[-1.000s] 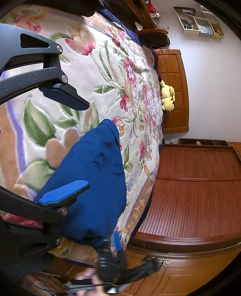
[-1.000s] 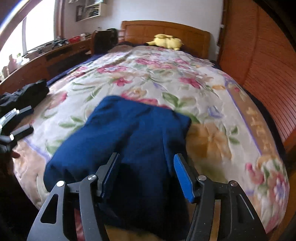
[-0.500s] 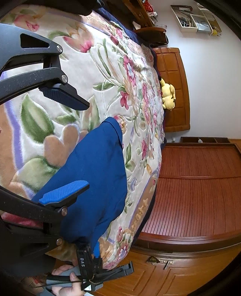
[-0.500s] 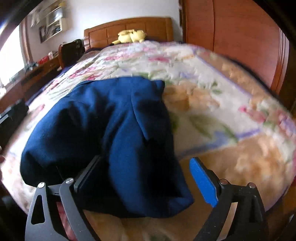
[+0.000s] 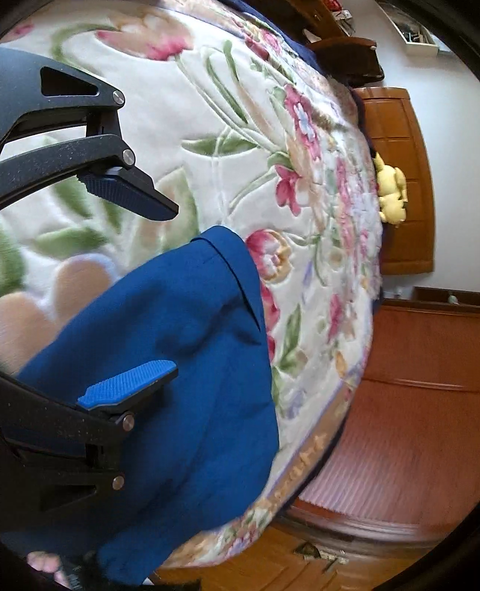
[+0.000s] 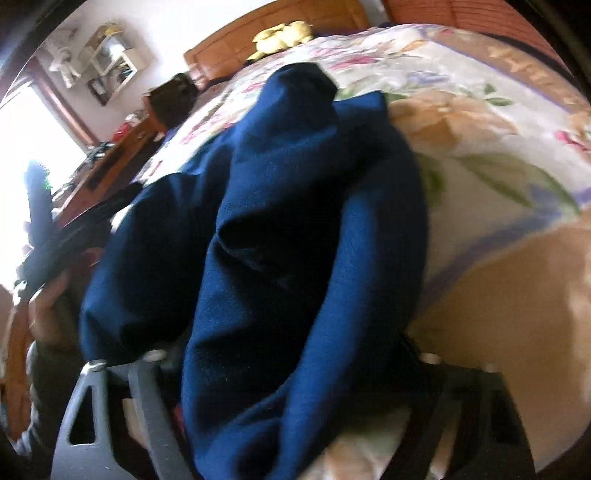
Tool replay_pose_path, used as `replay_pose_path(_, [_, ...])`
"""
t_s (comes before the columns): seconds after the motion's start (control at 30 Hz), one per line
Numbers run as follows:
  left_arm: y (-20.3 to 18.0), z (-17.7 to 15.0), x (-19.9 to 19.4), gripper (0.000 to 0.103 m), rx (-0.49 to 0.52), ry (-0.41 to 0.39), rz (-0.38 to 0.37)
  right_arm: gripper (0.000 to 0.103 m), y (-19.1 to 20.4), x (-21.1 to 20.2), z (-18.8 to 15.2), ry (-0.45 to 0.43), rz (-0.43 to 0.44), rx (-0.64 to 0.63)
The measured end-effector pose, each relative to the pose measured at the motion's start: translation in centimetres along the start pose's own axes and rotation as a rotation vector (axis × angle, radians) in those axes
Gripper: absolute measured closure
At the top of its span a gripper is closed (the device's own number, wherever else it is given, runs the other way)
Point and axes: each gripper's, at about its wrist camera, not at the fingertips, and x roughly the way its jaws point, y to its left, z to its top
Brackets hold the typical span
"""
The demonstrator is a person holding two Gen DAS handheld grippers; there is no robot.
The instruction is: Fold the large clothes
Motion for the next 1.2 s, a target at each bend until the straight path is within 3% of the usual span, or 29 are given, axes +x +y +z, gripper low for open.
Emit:
replay_pose_path(0.17, [1.1,0.2,3.4,0.024,-0.022,0.079,0.009,0.049,-0.7,0.1,0.2,-0.032,0.018,-0.051])
replay_pose_path(0.37, [1.3,-0.2,5.1,0.027,-0.050,0.131,-0.060,0.063,-1.0,-0.1,-0.3,-0.089,0.037,-0.081])
replay_pose_path(0.4, [1.3,-0.3,5.4,0.040,-0.057,0.144,-0.092,0.065,-0.6,-0.1,-0.4,-0.104,0.038,-0.092])
replay_pose_path(0.43, [1.2,-0.3,5.7,0.046,-0.070,0.163,-0.131,0.067,-0.6,-0.3,-0.5,-0.113,0.038,-0.100])
replay_pose_path(0.53, [0.7,-0.4,5.8,0.068,-0.053,0.161,-0.142,0.071,-0.6,-0.8,-0.7,-0.141,0.054,-0.118])
replay_pose_path(0.6, [0.4,-0.1,5.5,0.087,-0.040,0.147,-0.127,0.073,-0.4,-1.3,-1.2,-0.171,0.061,-0.128])
replay_pose_path(0.7, [-0.7,0.7,3.9,0.095,0.001,0.097,-0.085,0.075,-0.1,-2.1,-1.0,-0.205,0.070,-0.158])
replay_pose_path(0.97, [-5.4,5.0,-0.5,0.097,0.061,-0.062,-0.072,0.078,-2.6,-6.1,1.3,-0.296,0.028,-0.241])
replay_pose_path(1.2, [-15.6,11.7,1.2,0.097,0.090,-0.154,-0.146,0.079,-8.5,-12.5,4.7,-0.369,-0.140,-0.295])
